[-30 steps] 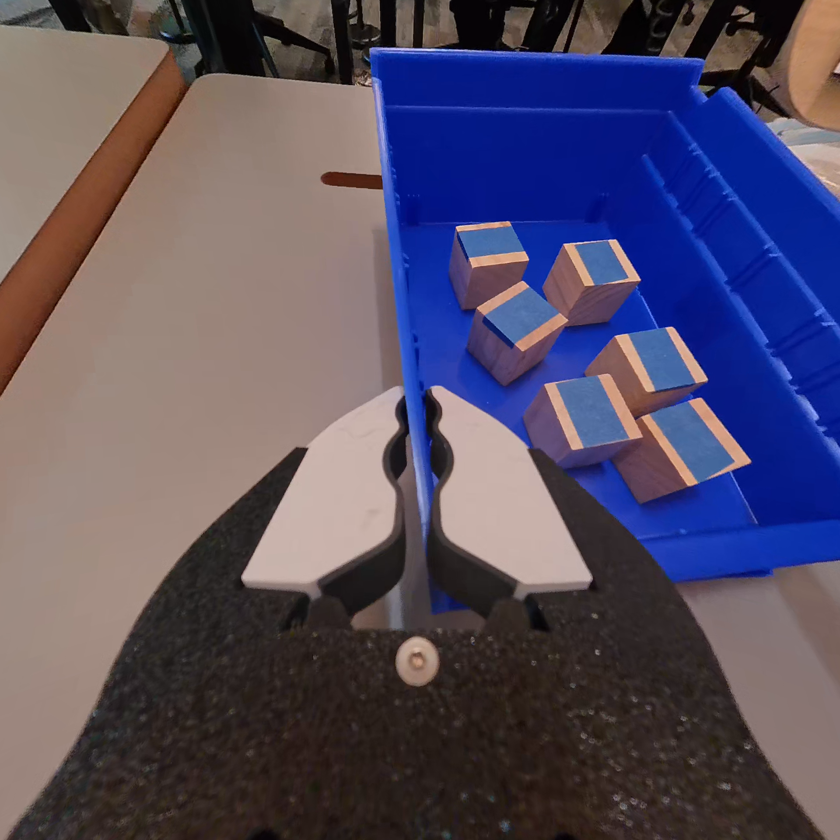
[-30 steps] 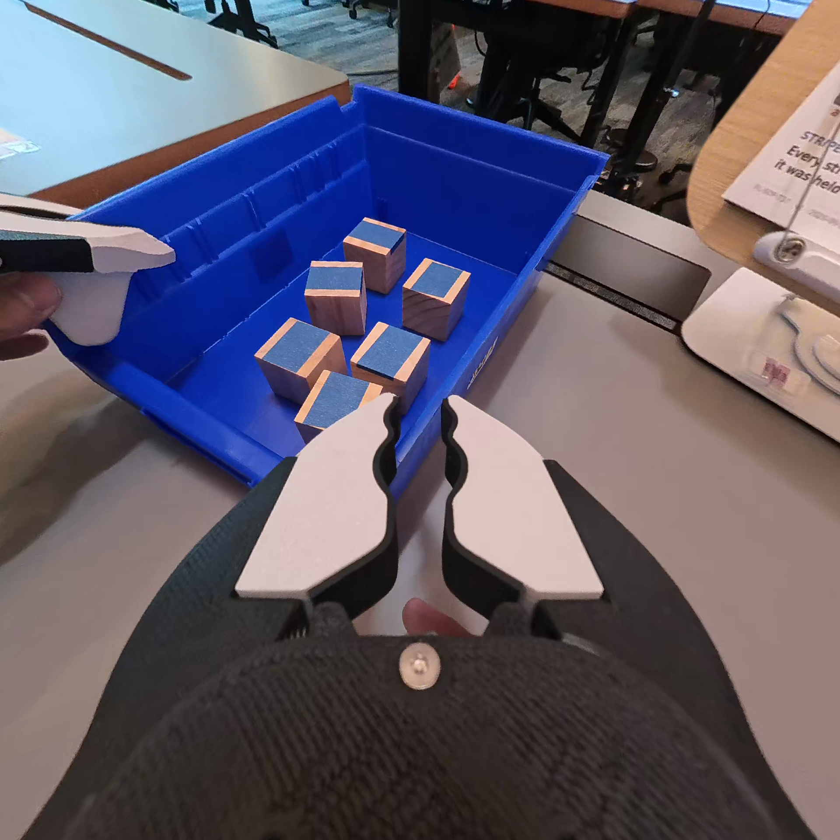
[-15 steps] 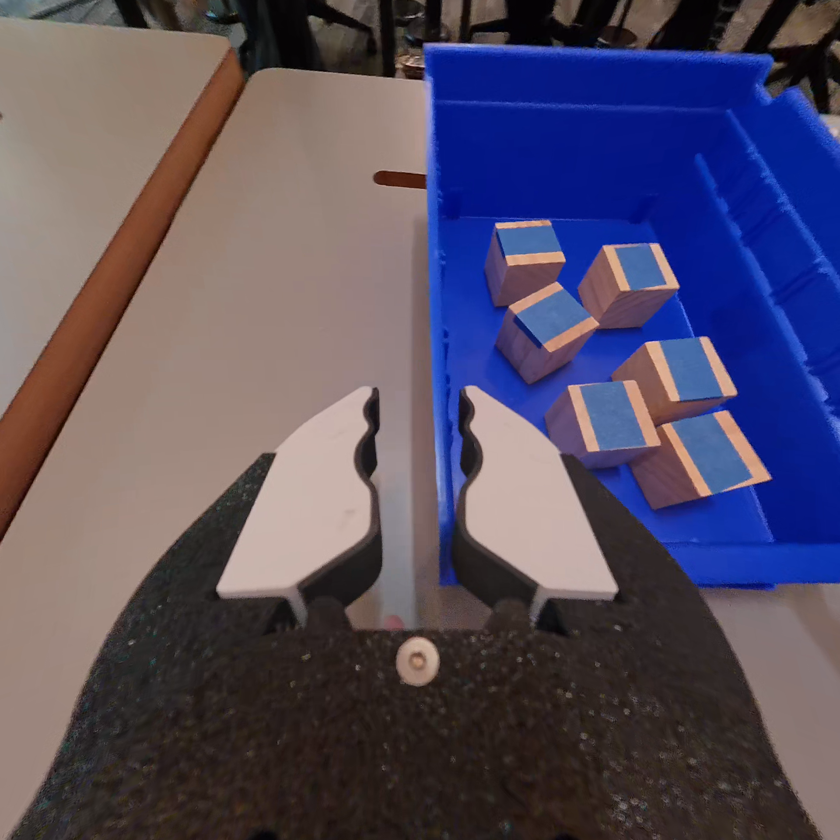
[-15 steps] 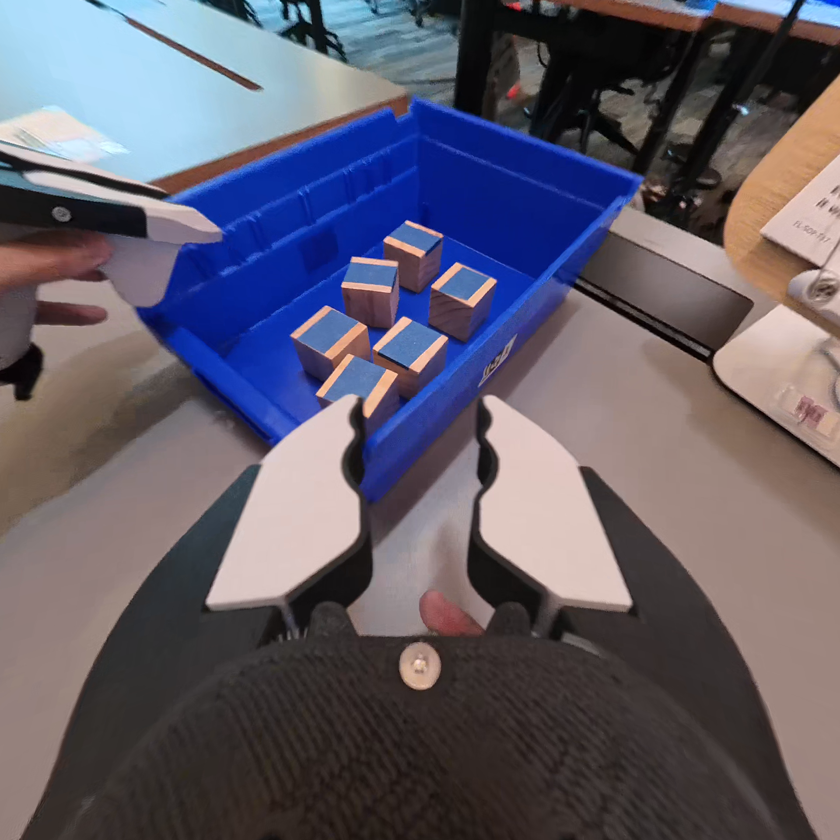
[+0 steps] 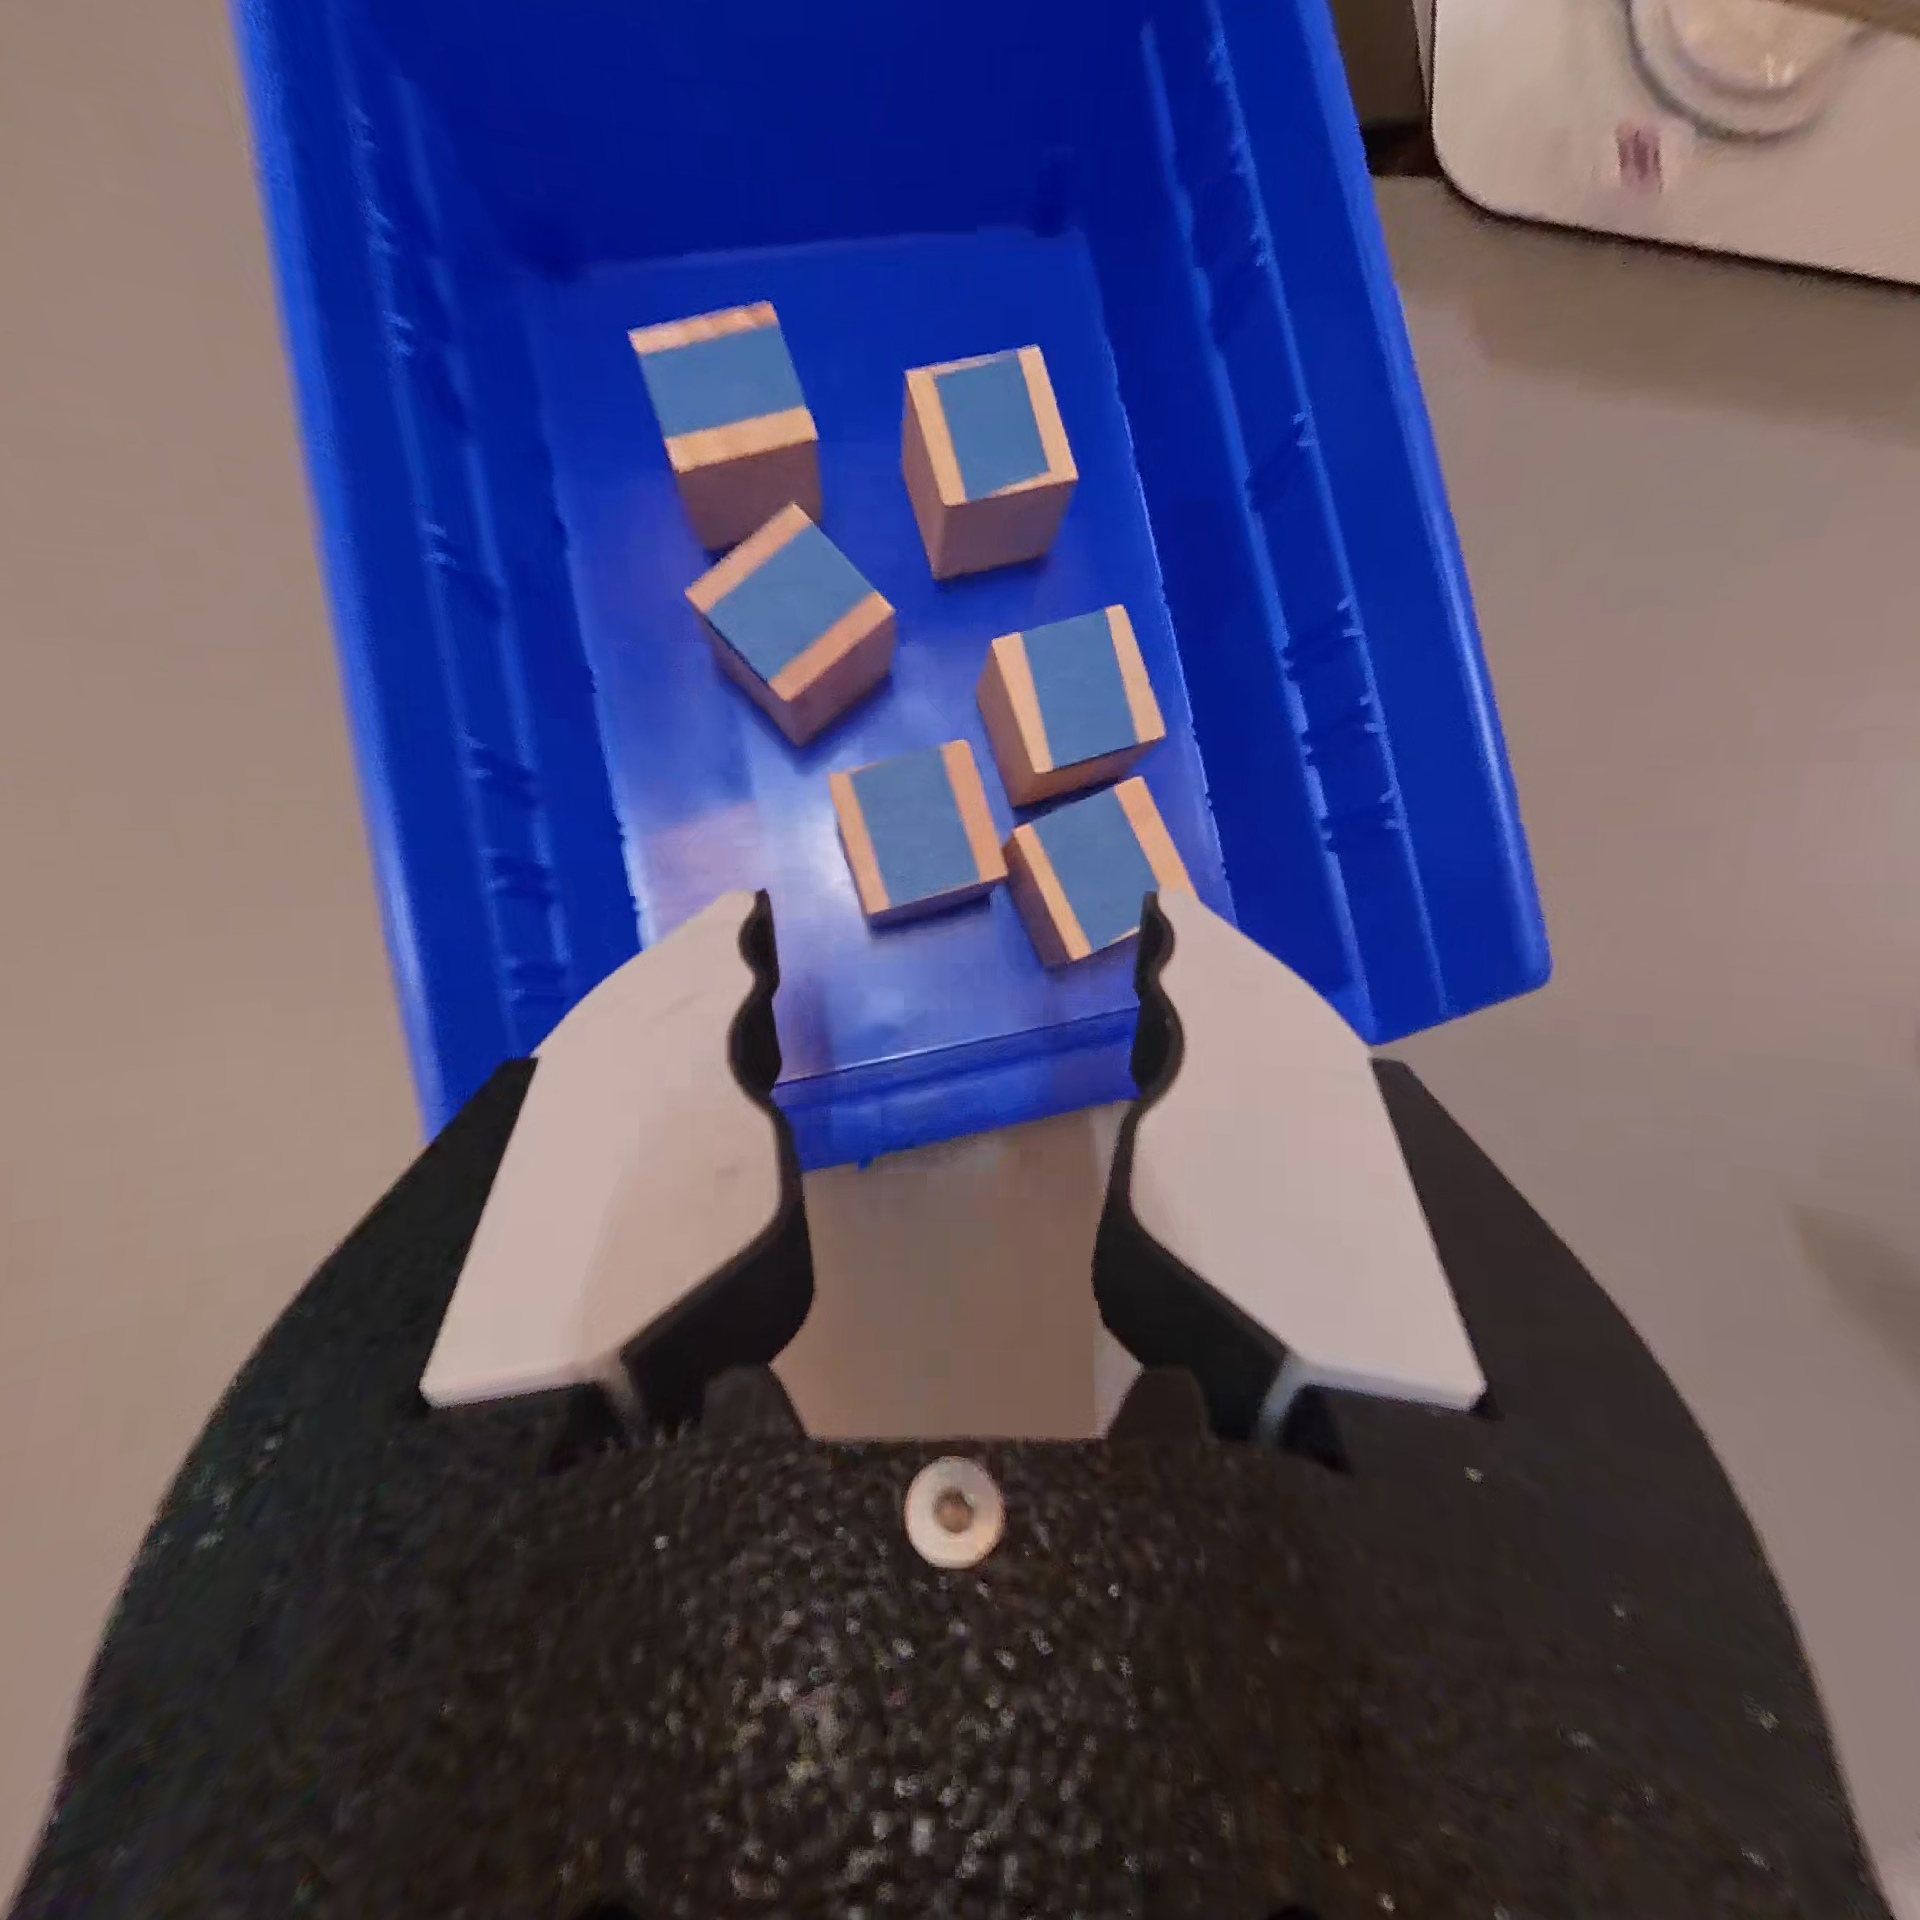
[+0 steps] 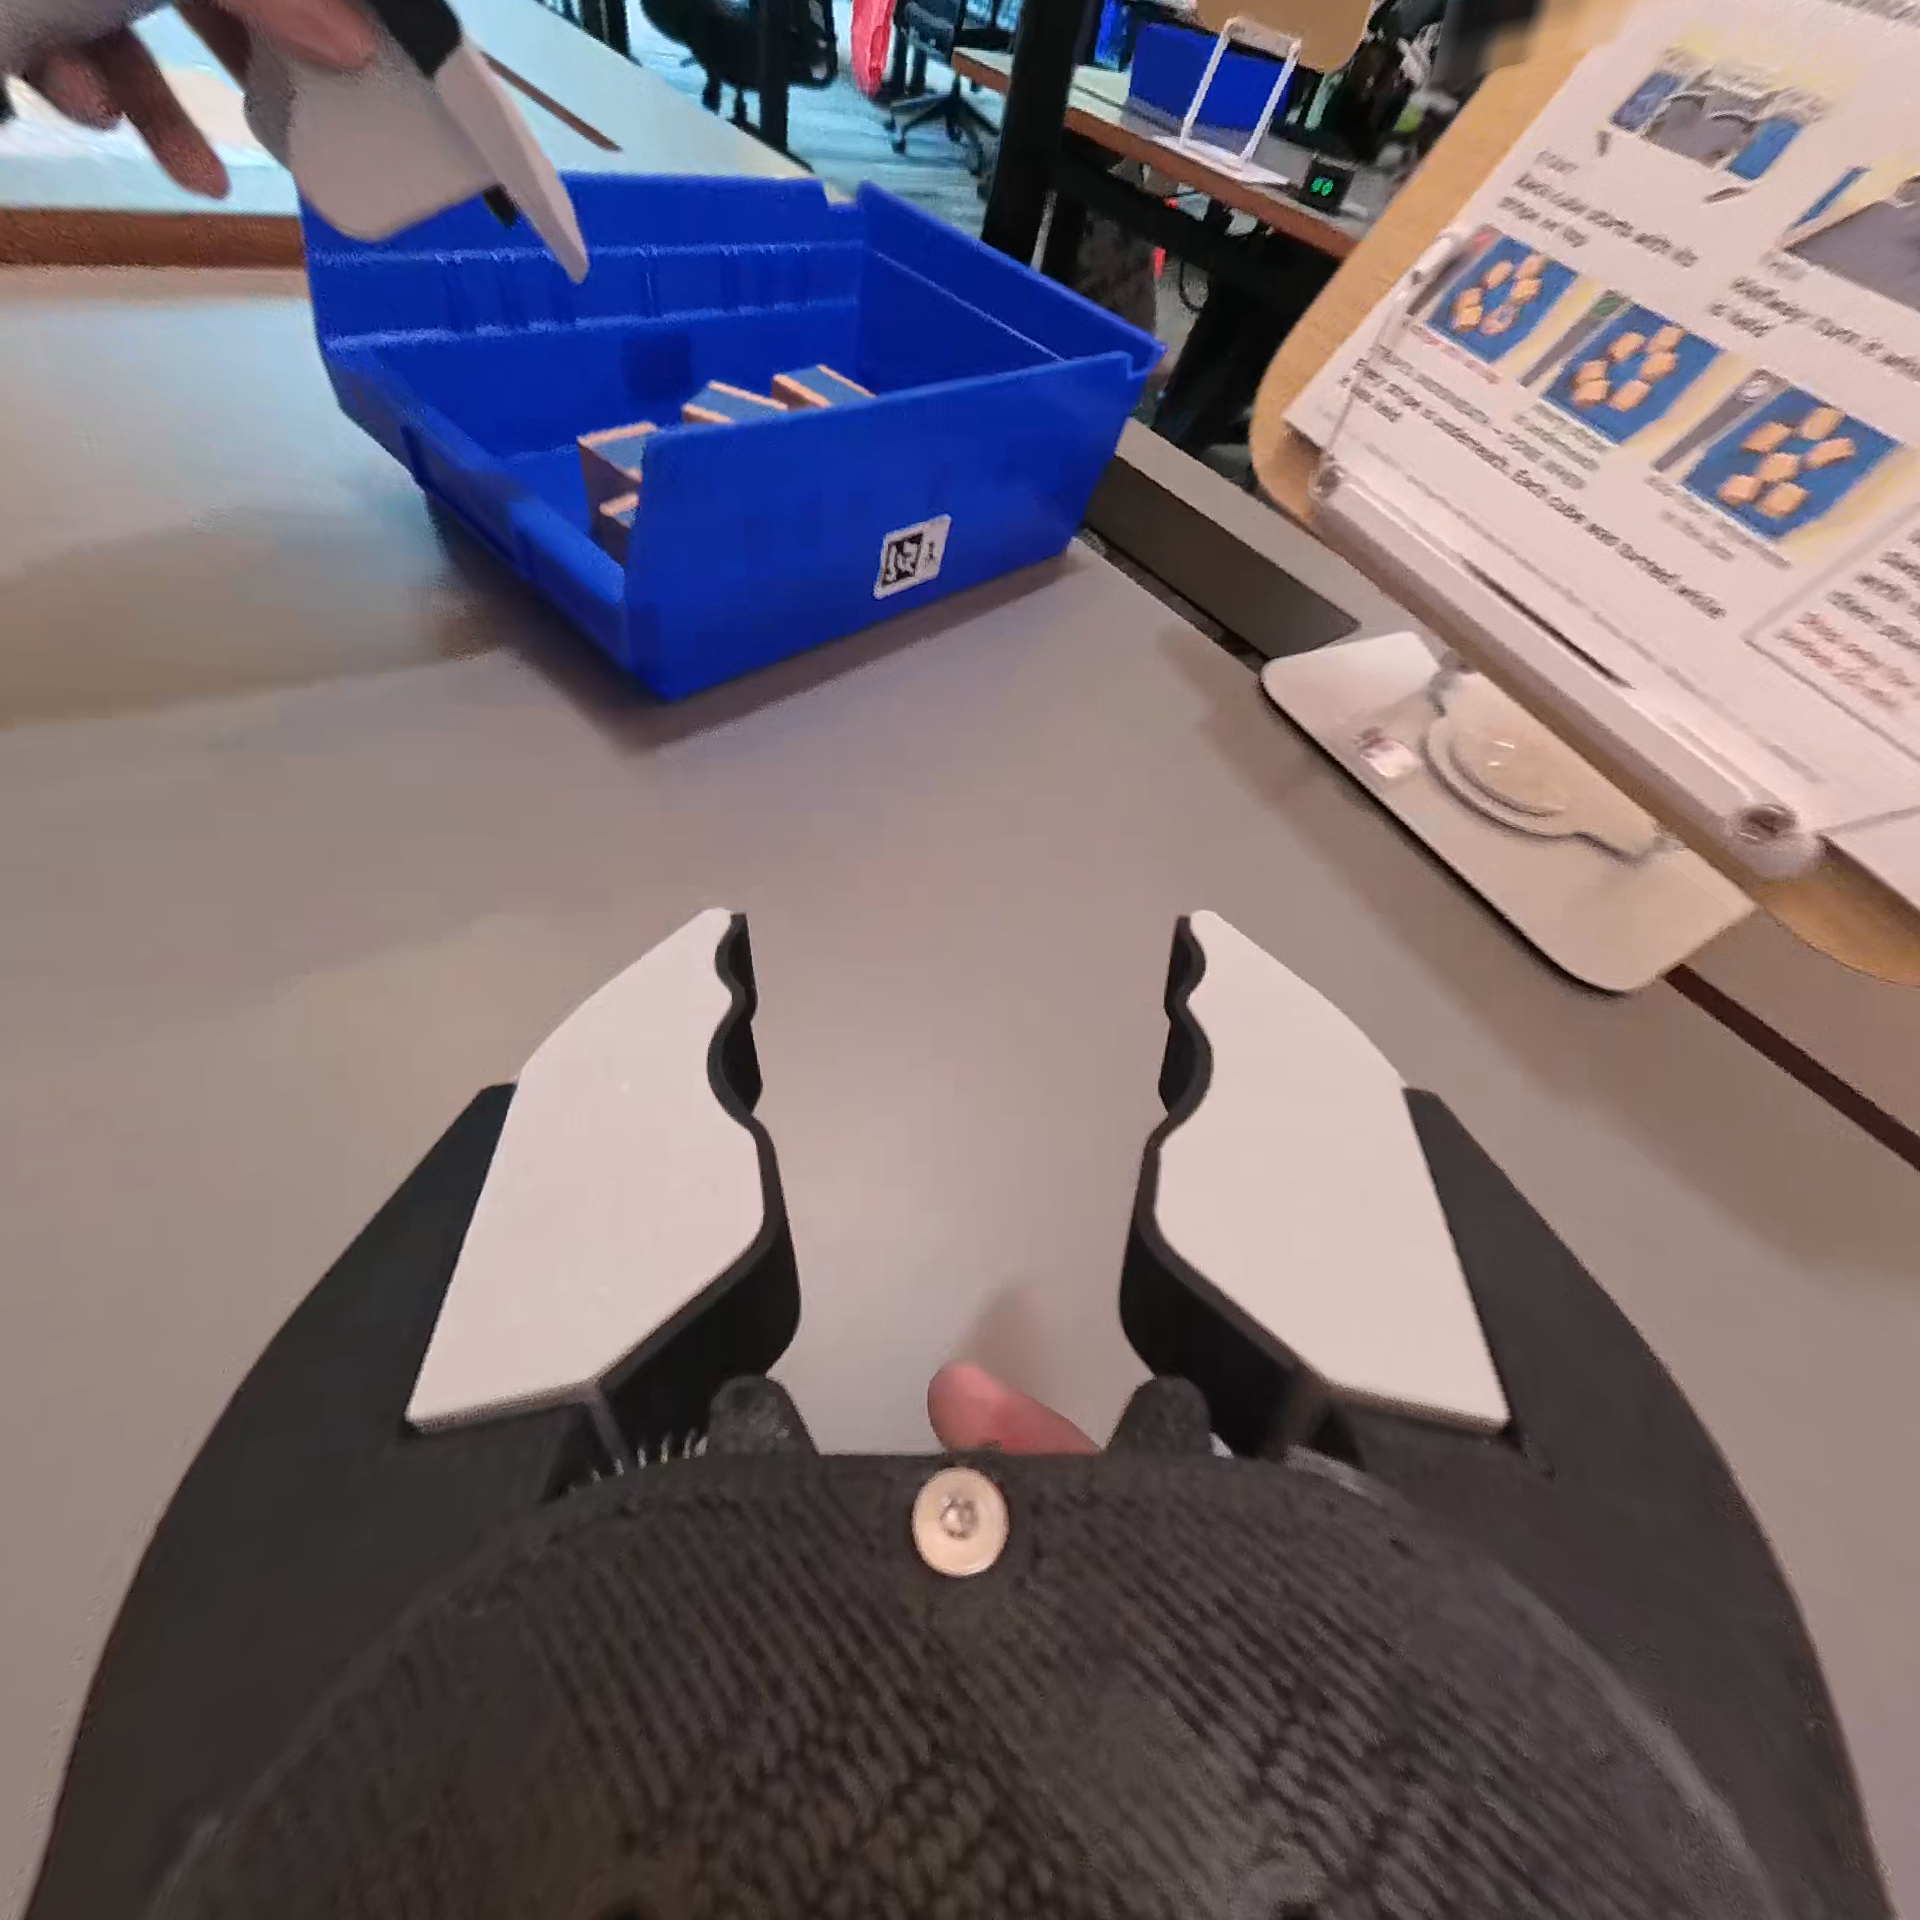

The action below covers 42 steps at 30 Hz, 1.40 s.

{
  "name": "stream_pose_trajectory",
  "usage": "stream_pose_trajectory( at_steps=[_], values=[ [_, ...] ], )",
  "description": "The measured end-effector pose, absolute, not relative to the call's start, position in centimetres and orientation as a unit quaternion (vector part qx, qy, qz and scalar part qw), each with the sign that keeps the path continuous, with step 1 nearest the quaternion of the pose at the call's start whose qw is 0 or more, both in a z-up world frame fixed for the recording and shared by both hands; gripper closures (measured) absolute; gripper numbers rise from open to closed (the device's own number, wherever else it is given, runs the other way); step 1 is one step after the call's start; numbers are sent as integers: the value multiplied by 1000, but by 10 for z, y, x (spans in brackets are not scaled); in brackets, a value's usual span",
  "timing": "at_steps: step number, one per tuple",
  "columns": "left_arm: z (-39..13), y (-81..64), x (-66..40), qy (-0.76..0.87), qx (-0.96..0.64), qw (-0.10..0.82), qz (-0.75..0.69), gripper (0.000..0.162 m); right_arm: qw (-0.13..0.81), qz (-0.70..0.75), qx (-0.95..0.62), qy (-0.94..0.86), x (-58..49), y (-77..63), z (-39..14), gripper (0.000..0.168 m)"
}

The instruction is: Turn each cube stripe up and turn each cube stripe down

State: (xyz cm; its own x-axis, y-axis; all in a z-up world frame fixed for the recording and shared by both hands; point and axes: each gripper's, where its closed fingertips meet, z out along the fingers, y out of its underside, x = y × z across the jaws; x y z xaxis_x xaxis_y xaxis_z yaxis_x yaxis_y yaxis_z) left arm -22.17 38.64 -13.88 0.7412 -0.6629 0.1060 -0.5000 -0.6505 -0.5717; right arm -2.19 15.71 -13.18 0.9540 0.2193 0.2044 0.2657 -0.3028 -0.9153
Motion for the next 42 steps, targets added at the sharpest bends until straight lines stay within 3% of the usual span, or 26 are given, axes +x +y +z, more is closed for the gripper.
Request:
stream_pose_trajectory(
  at_steps=[1,11,33,36,42],
  values=[
    [-146,387,-218,325,-902,240,-150,98,577,-32,-802,-153,-15,150,-134,92],
    [-203,400,-209,282,-951,82,-100,95,635,3,-761,-136,9,110,-132,89],
    [-230,414,-208,260,-963,69,-28,116,677,42,-727,-112,16,108,-131,94],
    [-207,419,-204,265,-957,107,-51,116,678,40,-724,-115,14,108,-132,94],
    [-98,396,-160,288,-901,230,-227,117,699,30,-702,-135,8,106,-123,92]
  ],
)
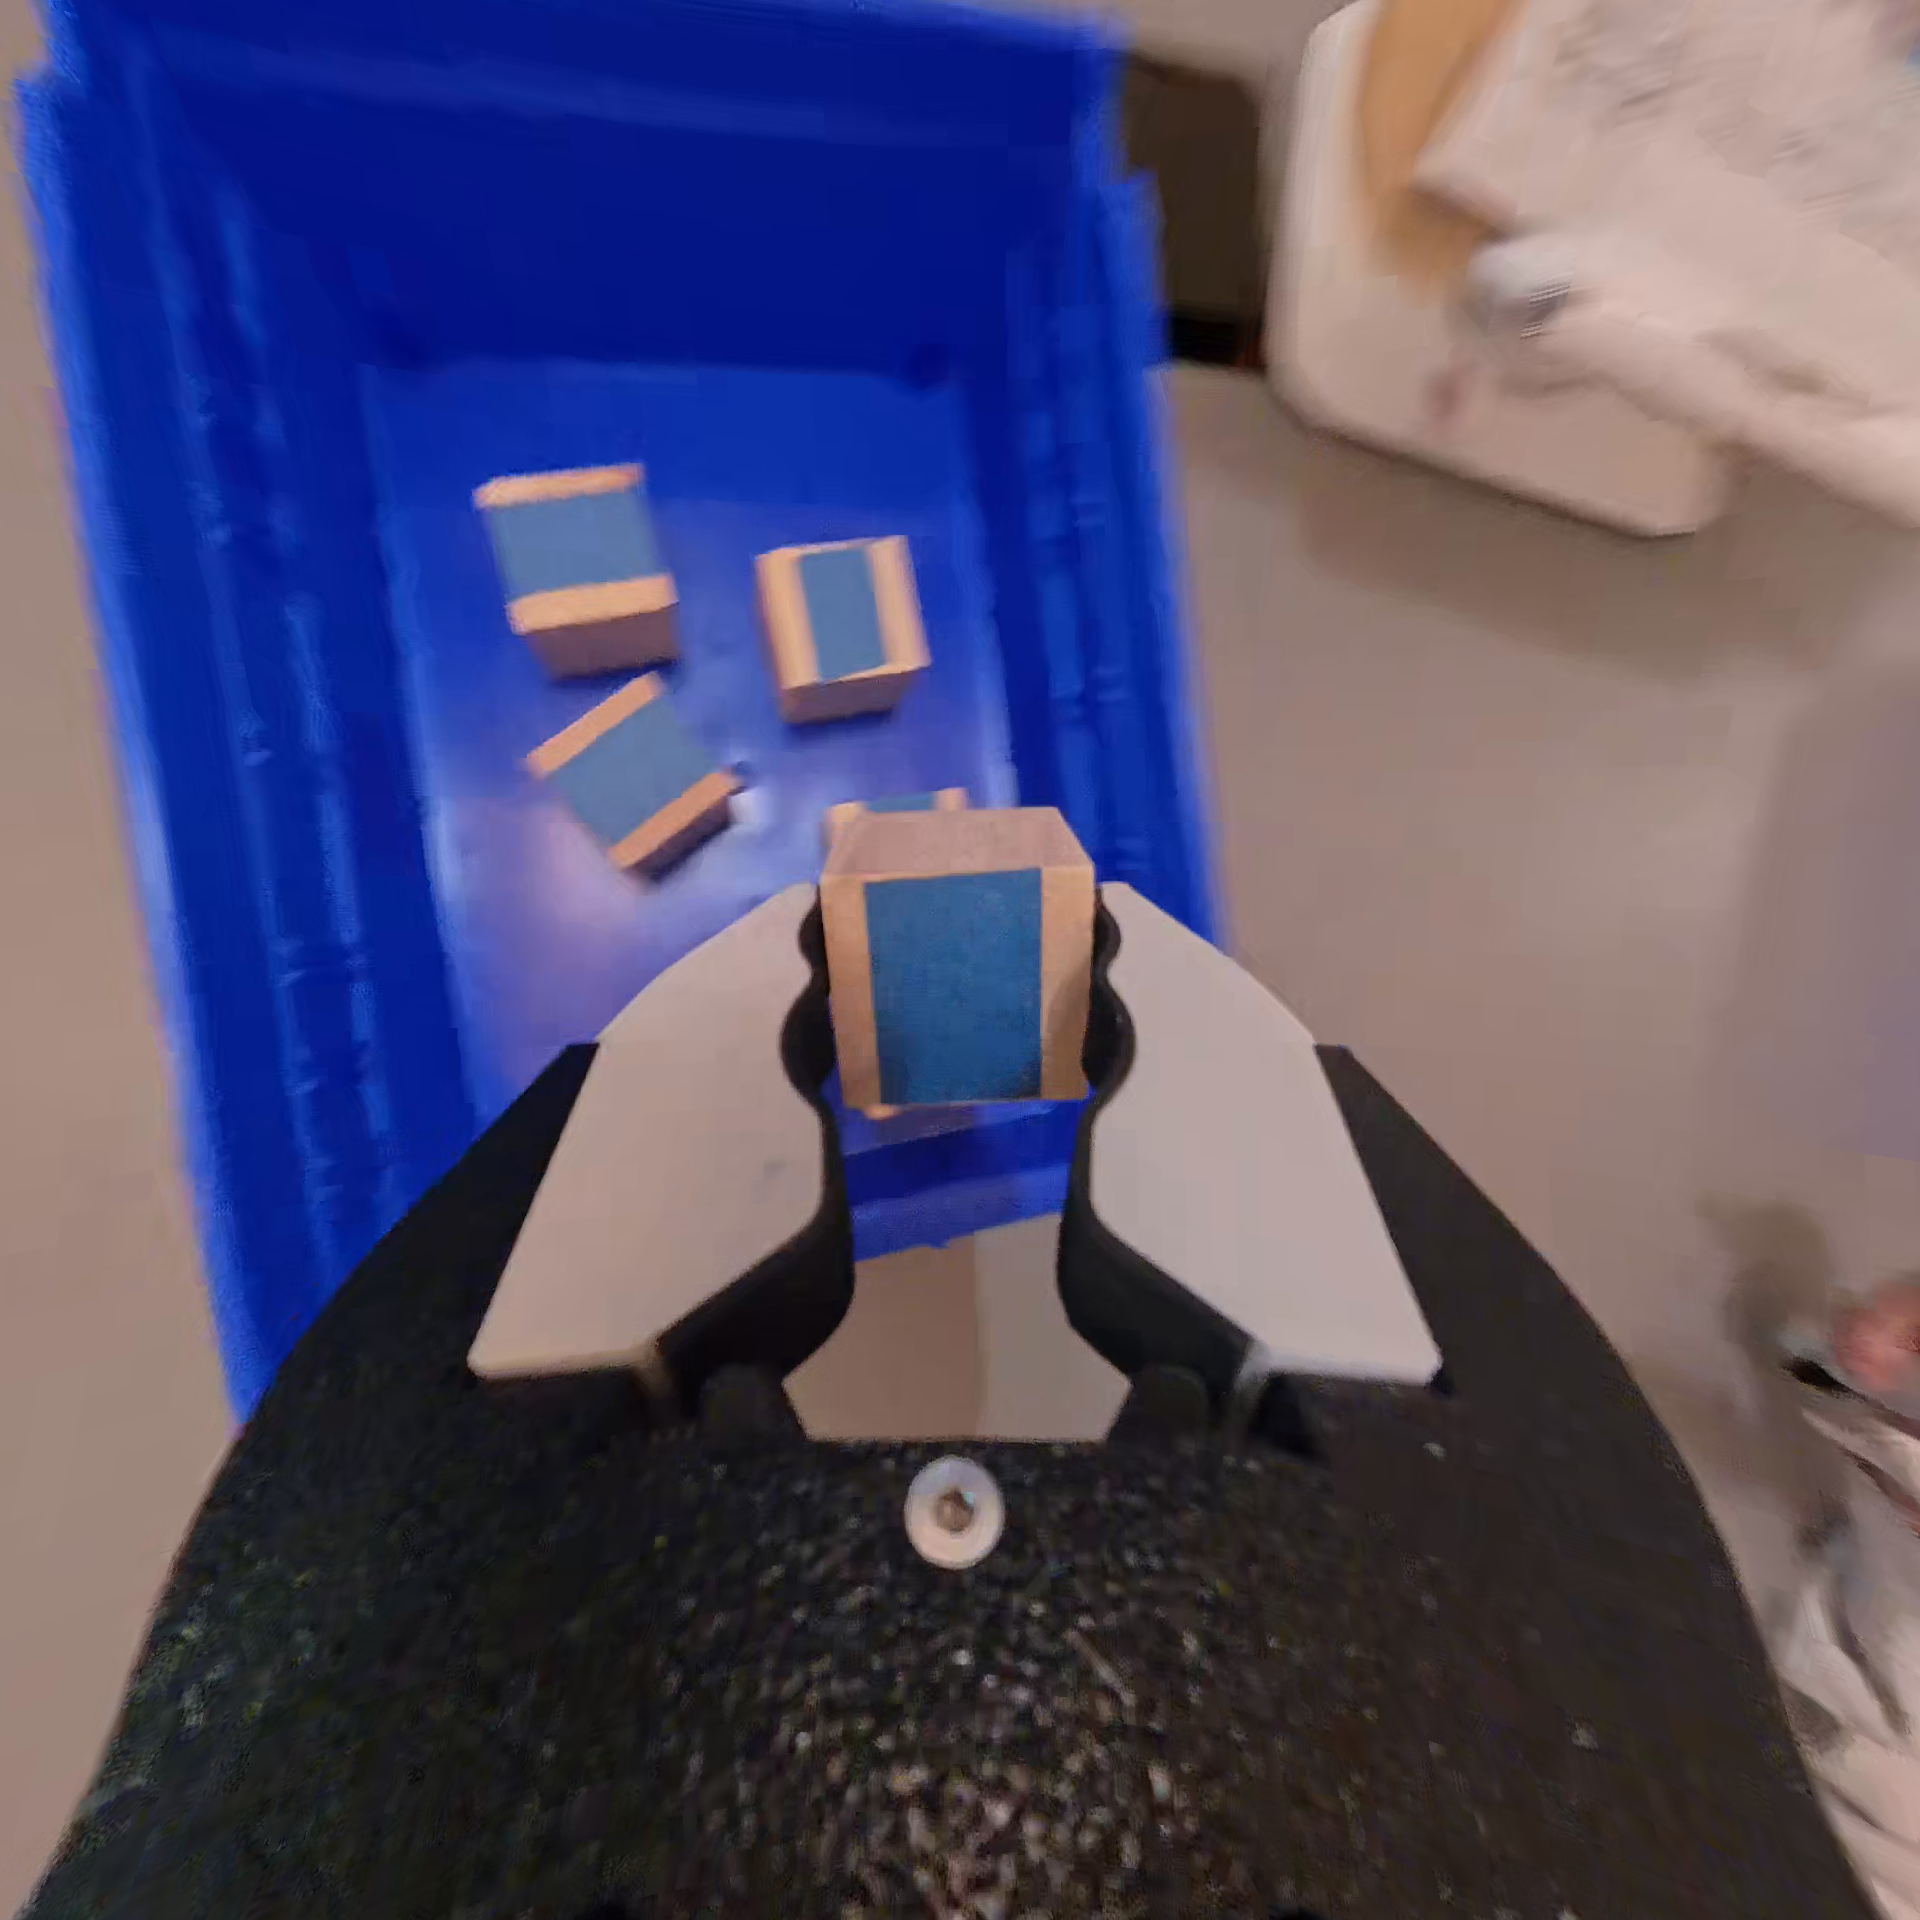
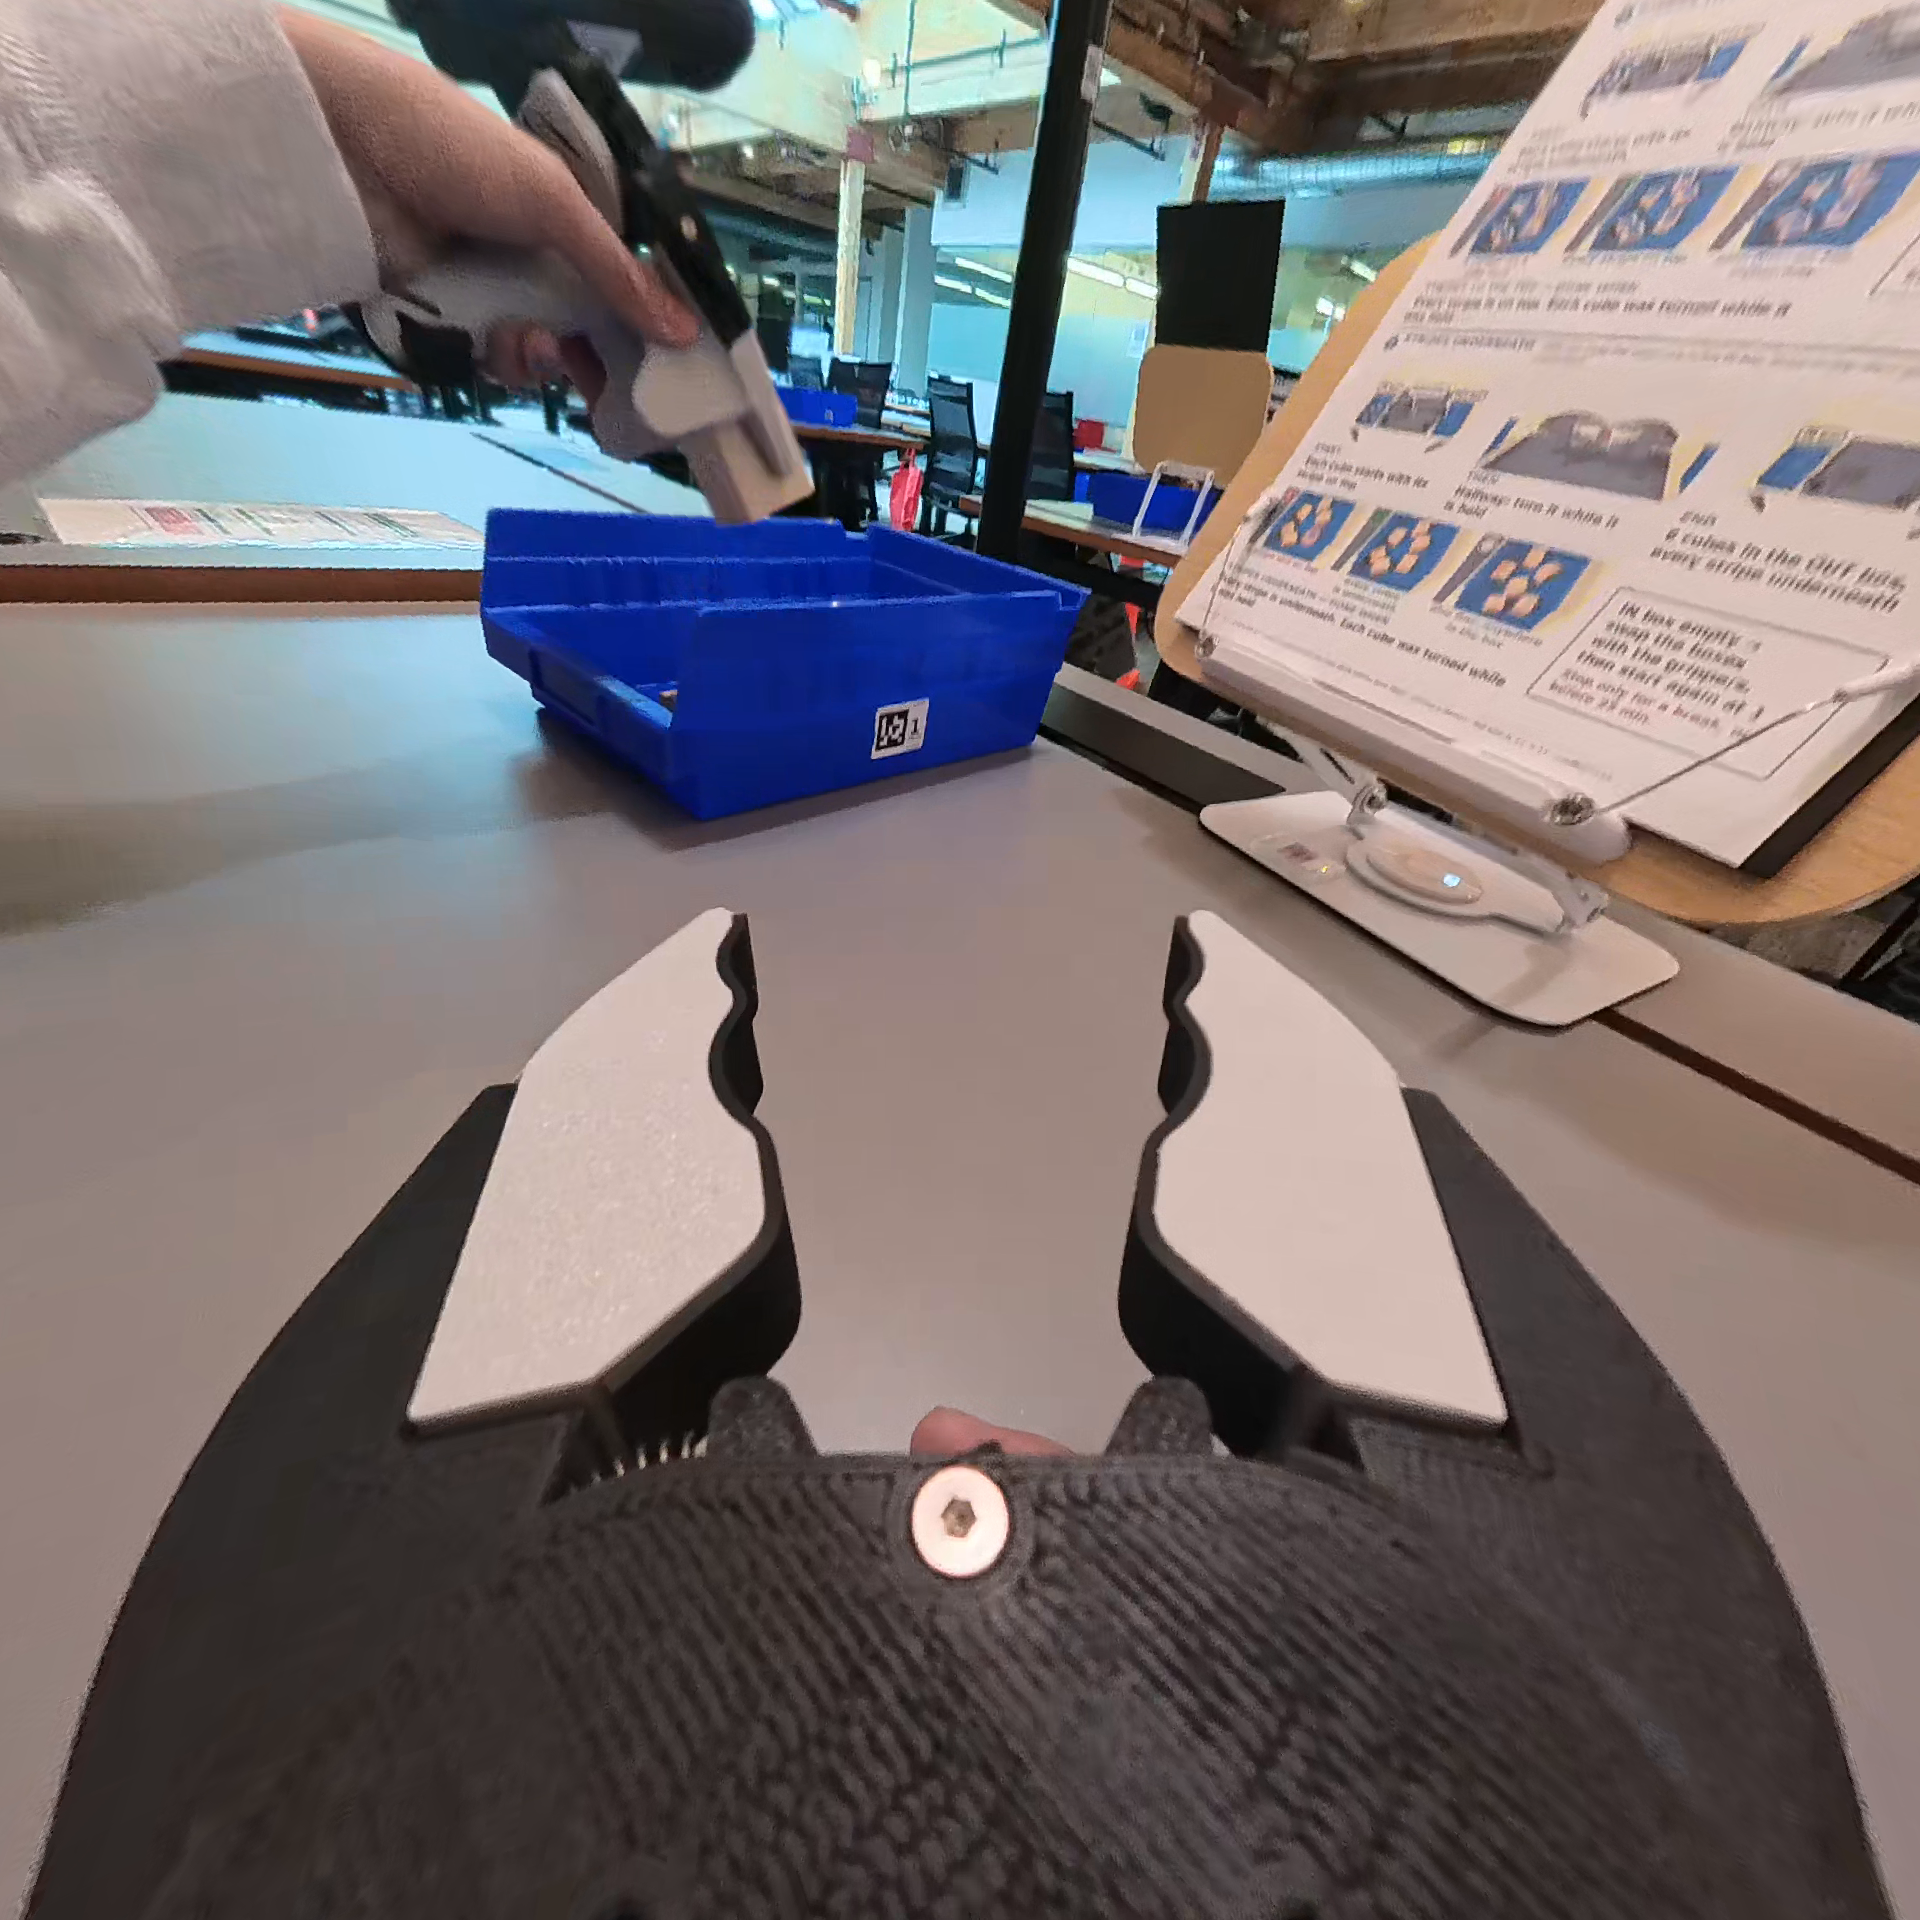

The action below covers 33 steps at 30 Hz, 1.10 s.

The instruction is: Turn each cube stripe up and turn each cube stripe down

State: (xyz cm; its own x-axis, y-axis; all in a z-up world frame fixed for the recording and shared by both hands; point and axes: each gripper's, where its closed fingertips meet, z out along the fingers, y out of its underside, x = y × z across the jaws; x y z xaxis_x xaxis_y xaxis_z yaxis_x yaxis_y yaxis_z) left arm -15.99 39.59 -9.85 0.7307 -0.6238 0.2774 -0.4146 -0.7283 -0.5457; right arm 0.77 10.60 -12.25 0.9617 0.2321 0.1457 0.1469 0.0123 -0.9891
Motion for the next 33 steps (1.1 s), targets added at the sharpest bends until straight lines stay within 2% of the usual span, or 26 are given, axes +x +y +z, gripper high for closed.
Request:
stream_pose_trajectory(
  at_steps=[5,13,18,24,27,33],
  values=[
    [-29,297,-96,367,-776,216,-465,117,729,-5,-662,-173,0,102,-95,92],
    [-19,151,-23,464,-622,97,-624,118,758,-54,-595,-261,-11,95,-30,92],
    [-18,91,0,491,-550,26,-675,118,766,-67,-572,-287,-9,89,-13,93],
    [-17,62,7,488,-508,-33,-709,118,775,-64,-549,-307,-11,79,-13,113],
    [-19,55,8,487,-503,-46,-713,118,791,-64,-524,-311,-12,74,-9,124],
    [-24,65,17,463,-513,-11,-722,116,776,-64,-550,-302,-5,78,-16,124]
  ],
)
